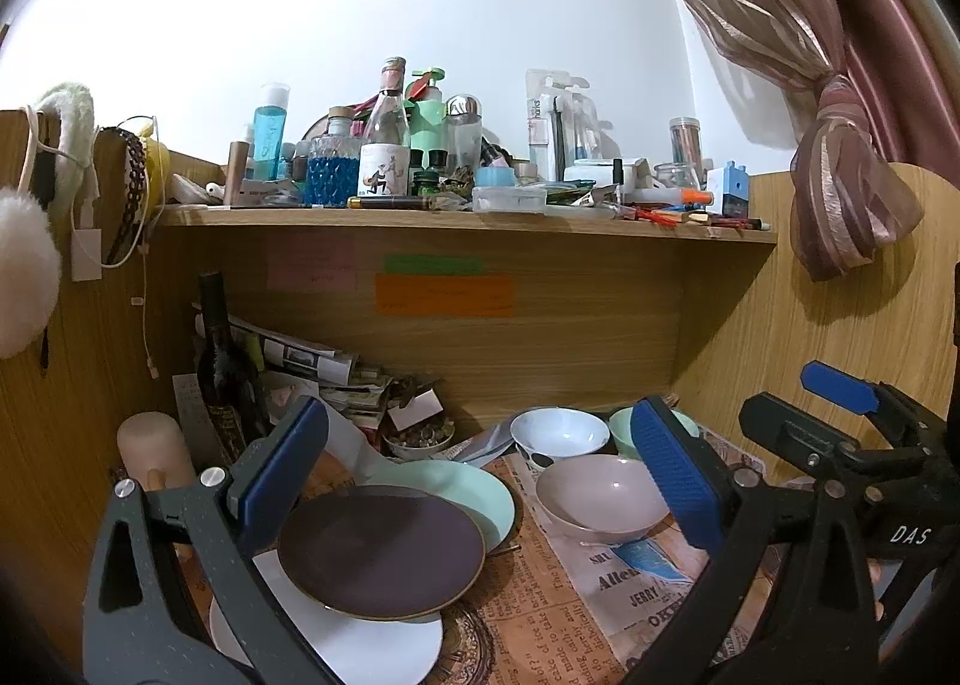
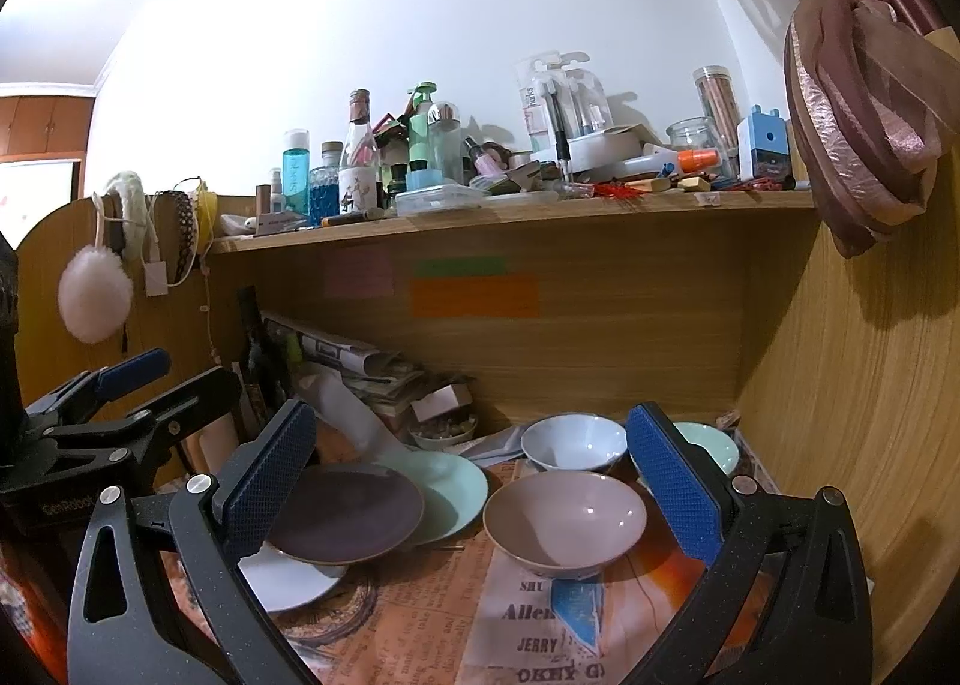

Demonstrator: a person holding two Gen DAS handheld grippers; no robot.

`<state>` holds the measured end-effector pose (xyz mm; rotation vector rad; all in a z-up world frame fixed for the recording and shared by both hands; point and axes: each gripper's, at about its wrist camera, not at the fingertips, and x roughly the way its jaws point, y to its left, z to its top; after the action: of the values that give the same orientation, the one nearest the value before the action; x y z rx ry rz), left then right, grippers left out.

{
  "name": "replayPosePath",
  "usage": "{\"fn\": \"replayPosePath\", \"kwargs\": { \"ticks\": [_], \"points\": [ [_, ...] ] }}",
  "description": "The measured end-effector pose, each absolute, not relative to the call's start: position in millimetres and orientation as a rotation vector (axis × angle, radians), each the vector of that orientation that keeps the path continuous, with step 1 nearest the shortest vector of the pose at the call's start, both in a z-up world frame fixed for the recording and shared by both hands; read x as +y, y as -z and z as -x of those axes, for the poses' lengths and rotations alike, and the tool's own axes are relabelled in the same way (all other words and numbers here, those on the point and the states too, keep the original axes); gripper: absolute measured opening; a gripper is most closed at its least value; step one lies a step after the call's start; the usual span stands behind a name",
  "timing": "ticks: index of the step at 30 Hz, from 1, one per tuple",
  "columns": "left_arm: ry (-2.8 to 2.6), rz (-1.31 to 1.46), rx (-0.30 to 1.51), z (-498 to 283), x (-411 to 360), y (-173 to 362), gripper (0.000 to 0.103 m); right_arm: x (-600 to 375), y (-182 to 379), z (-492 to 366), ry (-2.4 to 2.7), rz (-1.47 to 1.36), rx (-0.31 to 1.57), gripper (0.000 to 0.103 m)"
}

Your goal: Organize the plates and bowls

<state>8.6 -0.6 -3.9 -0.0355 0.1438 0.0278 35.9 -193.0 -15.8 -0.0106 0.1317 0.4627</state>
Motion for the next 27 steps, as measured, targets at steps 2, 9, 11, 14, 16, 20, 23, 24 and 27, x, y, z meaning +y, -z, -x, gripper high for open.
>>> {"fn": "replayPosePath", "kwargs": {
  "ticks": [2,9,11,14,16,20,23,24,27],
  "points": [
    [-0.03,0.031,0.142,-8.1,-2.3,3.3,0.103,-193.2,15.7,-37.3,-0.462,0.008,0.133,0.103],
    [-0.027,0.024,0.142,-8.9,-3.3,2.8,0.103,-194.7,17.6,-38.0,-0.465,0.008,0.133,0.103],
    [-0.027,0.023,0.142,-9.2,-3.2,2.5,0.103,-194.3,18.1,-38.4,-0.466,0.011,0.134,0.103],
    [-0.025,0.024,0.143,-9.4,-2.3,2.3,0.103,-194.0,18.7,-39.2,-0.47,0.011,0.137,0.103],
    [-0.025,0.024,0.143,-9.3,-2.4,2.7,0.103,-194.1,18.9,-39.4,-0.473,0.011,0.137,0.103],
    [-0.025,0.023,0.143,-9.2,-2.2,2.8,0.103,-193.2,18.6,-38.9,-0.474,0.011,0.135,0.103],
    [-0.026,0.024,0.143,-9.2,-2.1,3.0,0.103,-192.2,17.9,-38.3,-0.472,0.012,0.132,0.103],
    [-0.026,0.024,0.142,-9.3,-2.2,3.0,0.103,-192.0,17.8,-38.1,-0.472,0.012,0.131,0.103],
    [-0.028,0.026,0.142,-10.8,-1.1,2.8,0.103,-192.1,17.9,-38.4,-0.472,0.012,0.132,0.103]
  ]
}}
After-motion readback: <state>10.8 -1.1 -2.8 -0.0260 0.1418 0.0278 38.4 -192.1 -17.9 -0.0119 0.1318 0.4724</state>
